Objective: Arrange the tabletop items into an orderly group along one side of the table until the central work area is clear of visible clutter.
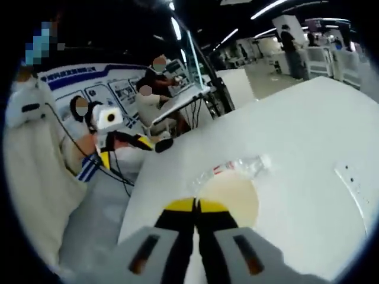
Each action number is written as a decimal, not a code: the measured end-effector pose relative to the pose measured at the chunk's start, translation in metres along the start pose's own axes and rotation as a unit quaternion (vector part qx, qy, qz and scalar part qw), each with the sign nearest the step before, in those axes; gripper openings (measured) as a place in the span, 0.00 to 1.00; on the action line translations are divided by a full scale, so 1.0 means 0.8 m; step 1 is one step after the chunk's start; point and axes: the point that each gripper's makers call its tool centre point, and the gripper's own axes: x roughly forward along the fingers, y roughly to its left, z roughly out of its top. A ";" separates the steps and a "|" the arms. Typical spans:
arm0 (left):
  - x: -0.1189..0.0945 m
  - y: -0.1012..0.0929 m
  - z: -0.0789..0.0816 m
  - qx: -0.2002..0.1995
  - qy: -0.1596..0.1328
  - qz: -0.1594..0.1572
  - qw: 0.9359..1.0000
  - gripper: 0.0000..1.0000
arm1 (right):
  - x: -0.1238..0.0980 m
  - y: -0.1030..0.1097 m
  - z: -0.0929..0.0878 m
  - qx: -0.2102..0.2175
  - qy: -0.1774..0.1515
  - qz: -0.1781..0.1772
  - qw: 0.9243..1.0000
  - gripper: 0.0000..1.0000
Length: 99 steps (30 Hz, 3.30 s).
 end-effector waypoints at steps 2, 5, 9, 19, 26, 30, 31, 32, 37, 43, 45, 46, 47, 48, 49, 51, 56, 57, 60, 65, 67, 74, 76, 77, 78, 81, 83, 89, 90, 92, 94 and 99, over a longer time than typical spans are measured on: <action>0.001 0.000 0.001 0.004 0.000 -0.001 1.000 0.66 | -0.007 -0.004 0.002 -0.020 0.008 -0.027 0.999 0.00; 0.002 -0.003 0.003 0.004 -0.002 -0.006 1.000 0.66 | -0.014 -0.004 0.006 -0.038 0.011 -0.055 0.998 0.00; 0.004 -0.006 0.003 0.006 -0.002 -0.012 1.000 0.66 | -0.020 -0.003 0.000 -0.091 0.044 -0.098 0.990 0.00; 0.012 -0.018 0.003 0.019 -0.002 -0.028 0.999 0.65 | -0.023 0.003 -0.016 -0.173 0.109 -0.149 0.967 0.00; 0.019 -0.025 0.002 0.024 -0.001 -0.037 0.999 0.64 | -0.020 0.001 -0.032 -0.239 0.165 -0.166 0.942 0.00; 0.020 -0.029 0.002 0.027 -0.001 -0.040 0.999 0.64 | -0.012 0.001 -0.045 -0.251 0.183 -0.164 0.936 0.00; 0.020 -0.030 0.001 0.027 0.000 -0.042 0.999 0.64 | -0.009 0.000 -0.049 -0.253 0.186 -0.162 0.935 0.00; 0.020 -0.031 0.001 0.027 0.000 -0.042 0.999 0.64 | -0.007 -0.001 -0.052 -0.252 0.187 -0.161 0.936 0.00; 0.019 -0.029 -0.001 0.026 0.001 -0.041 0.999 0.63 | 0.003 -0.008 -0.071 -0.271 0.211 -0.156 0.926 0.00; 0.018 -0.028 -0.005 0.024 0.005 -0.040 0.999 0.63 | 0.013 -0.011 -0.089 -0.263 0.225 -0.142 0.927 0.00; 0.017 -0.027 -0.005 0.022 0.003 -0.039 0.999 0.63 | 0.016 -0.012 -0.092 -0.262 0.227 -0.141 0.927 0.00; 0.016 -0.026 -0.006 0.021 0.004 -0.038 0.999 0.63 | 0.016 -0.011 -0.093 -0.259 0.227 -0.139 0.928 0.00; 0.016 -0.025 -0.006 0.023 0.004 -0.037 0.999 0.63 | 0.018 -0.013 -0.096 -0.259 0.229 -0.138 0.928 0.00; 0.015 -0.024 -0.006 0.022 0.004 -0.036 0.999 0.63 | 0.018 -0.015 -0.096 -0.262 0.232 -0.141 0.926 0.00; 0.015 -0.024 -0.006 0.021 0.003 -0.036 0.999 0.63 | 0.018 -0.016 -0.097 -0.263 0.232 -0.142 0.926 0.00; 0.014 -0.023 -0.006 0.020 0.004 -0.035 0.999 0.63 | 0.020 -0.016 -0.097 -0.258 0.229 -0.137 0.928 0.00; 0.014 -0.022 -0.008 0.018 0.005 -0.035 0.999 0.63 | 0.024 -0.015 -0.101 -0.260 0.240 -0.131 0.926 0.00; 0.014 -0.023 -0.008 0.018 0.004 -0.036 0.999 0.63 | 0.024 -0.015 -0.101 -0.260 0.240 -0.130 0.926 0.00; 0.014 -0.022 -0.009 0.018 0.005 -0.035 0.999 0.63 | 0.026 -0.014 -0.103 -0.256 0.241 -0.127 0.928 0.00; 0.013 -0.020 -0.011 0.017 0.005 -0.033 0.999 0.63 | 0.028 -0.012 -0.105 -0.252 0.243 -0.122 0.929 0.00; 0.013 -0.020 -0.011 0.015 0.004 -0.032 0.999 0.63 | 0.029 -0.012 -0.105 -0.251 0.242 -0.121 0.929 0.00; 0.012 -0.020 -0.012 0.015 0.004 -0.031 0.999 0.63 | 0.032 -0.011 -0.108 -0.253 0.246 -0.118 0.928 0.00; 0.011 -0.019 -0.013 0.013 0.003 -0.031 0.999 0.63 | 0.033 -0.011 -0.109 -0.254 0.248 -0.118 0.927 0.00; 0.011 -0.020 -0.013 0.014 0.004 -0.031 0.999 0.63 | 0.033 -0.011 -0.109 -0.254 0.248 -0.117 0.927 0.00; 0.011 -0.020 -0.013 0.014 0.003 -0.031 0.999 0.63 | 0.033 -0.011 -0.109 -0.255 0.247 -0.118 0.927 0.00; 0.011 -0.020 -0.014 0.014 0.004 -0.030 0.999 0.63 | 0.033 -0.009 -0.109 -0.248 0.245 -0.112 0.931 0.00; 0.012 -0.020 -0.014 0.013 0.004 -0.031 0.999 0.63 | 0.033 -0.009 -0.109 -0.250 0.244 -0.111 0.930 0.00; 0.012 -0.020 -0.016 0.013 0.005 -0.031 0.999 0.63 | 0.035 -0.007 -0.110 -0.251 0.244 -0.111 0.930 0.10; 0.012 -0.020 -0.016 0.013 0.005 -0.031 0.999 0.63 | 0.035 -0.007 -0.111 -0.248 0.246 -0.110 0.931 0.11; 0.012 -0.020 -0.015 0.011 0.003 -0.031 0.999 0.63 | 0.034 -0.007 -0.112 -0.257 0.248 -0.109 0.928 0.09; 0.012 -0.020 -0.015 0.012 0.003 -0.032 0.999 0.63 | 0.035 -0.006 -0.108 -0.249 0.239 -0.111 0.932 0.11; 0.012 -0.020 -0.016 0.012 0.003 -0.031 0.999 0.62 | 0.035 -0.005 -0.103 -0.252 0.229 -0.113 0.933 0.14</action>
